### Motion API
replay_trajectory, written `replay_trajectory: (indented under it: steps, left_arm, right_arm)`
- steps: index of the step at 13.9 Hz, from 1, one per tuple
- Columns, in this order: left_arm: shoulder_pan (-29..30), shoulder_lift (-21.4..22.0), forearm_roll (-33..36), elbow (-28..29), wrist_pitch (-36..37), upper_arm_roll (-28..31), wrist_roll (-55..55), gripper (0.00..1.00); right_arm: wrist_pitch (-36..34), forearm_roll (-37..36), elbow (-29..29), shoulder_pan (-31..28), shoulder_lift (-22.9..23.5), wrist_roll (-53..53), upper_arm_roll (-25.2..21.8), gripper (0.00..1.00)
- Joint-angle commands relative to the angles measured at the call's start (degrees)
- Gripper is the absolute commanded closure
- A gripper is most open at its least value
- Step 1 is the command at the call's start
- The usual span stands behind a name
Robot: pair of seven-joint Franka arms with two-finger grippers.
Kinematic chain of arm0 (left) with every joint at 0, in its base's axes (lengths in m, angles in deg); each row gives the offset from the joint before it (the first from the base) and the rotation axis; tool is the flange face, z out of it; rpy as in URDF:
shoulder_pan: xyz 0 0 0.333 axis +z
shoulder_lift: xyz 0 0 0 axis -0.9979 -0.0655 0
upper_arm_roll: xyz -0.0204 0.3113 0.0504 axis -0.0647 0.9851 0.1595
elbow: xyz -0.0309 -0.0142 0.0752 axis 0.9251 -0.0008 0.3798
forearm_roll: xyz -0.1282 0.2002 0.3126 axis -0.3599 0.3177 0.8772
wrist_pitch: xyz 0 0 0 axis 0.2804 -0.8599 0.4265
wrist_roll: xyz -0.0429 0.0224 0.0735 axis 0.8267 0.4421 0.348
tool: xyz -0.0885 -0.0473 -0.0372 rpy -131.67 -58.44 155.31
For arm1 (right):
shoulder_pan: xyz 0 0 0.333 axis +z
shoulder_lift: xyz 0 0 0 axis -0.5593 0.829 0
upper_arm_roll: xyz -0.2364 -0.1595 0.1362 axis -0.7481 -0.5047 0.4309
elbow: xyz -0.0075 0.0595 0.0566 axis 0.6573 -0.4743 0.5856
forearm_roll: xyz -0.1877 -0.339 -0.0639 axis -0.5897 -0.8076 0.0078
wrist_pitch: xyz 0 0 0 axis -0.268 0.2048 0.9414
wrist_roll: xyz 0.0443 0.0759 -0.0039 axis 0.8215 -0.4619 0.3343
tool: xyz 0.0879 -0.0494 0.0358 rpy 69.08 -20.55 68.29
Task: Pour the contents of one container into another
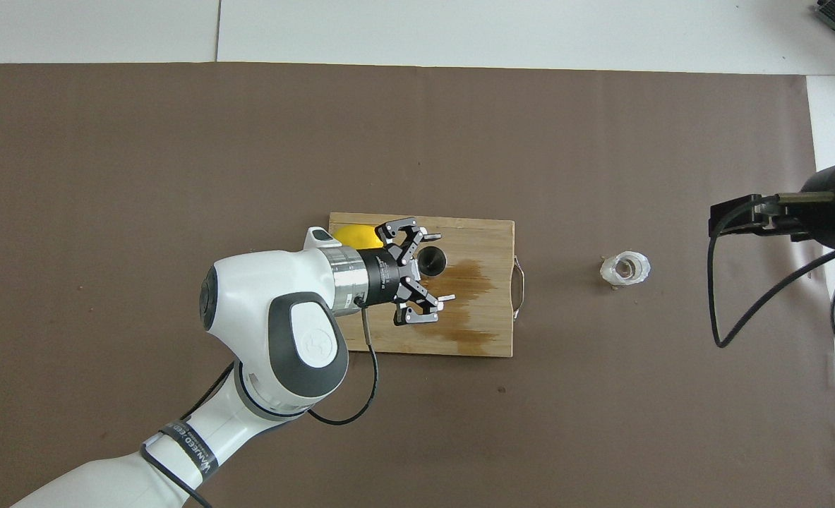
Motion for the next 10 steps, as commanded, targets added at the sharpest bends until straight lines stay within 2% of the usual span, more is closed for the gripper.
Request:
replay_trajectory:
  steps: [1, 5, 8, 10]
  left_arm:
    - [0.0, 0.0, 1.1, -3.5, 9.8, 0.6, 0.8, 0.00]
    - [3.7, -0.1, 5.6, -9.7, 29.3, 0.6, 0.6, 0.00]
    - [7.2, -0.1, 14.5, -14.0, 42.4, 0.7, 0.7, 0.00]
    - [9.2, -0.1, 18.5, -16.8, 51.8, 0.8, 0.8, 0.00]
  right_arm:
    - [-1.0, 1.1, -0.3, -0.8, -0.1, -2.6, 0.4, 0.00]
    - [7.2, 1.2, -5.3, -2.1, -1.7, -23.1, 0.2, 0.00]
    - [9.0, 2.7, -10.5, -3.1, -3.9, -40.6, 0.2, 0.00]
    - [14.5, 4.3, -15.9, -3.8, -5.8, -52.4, 0.1, 0.00]
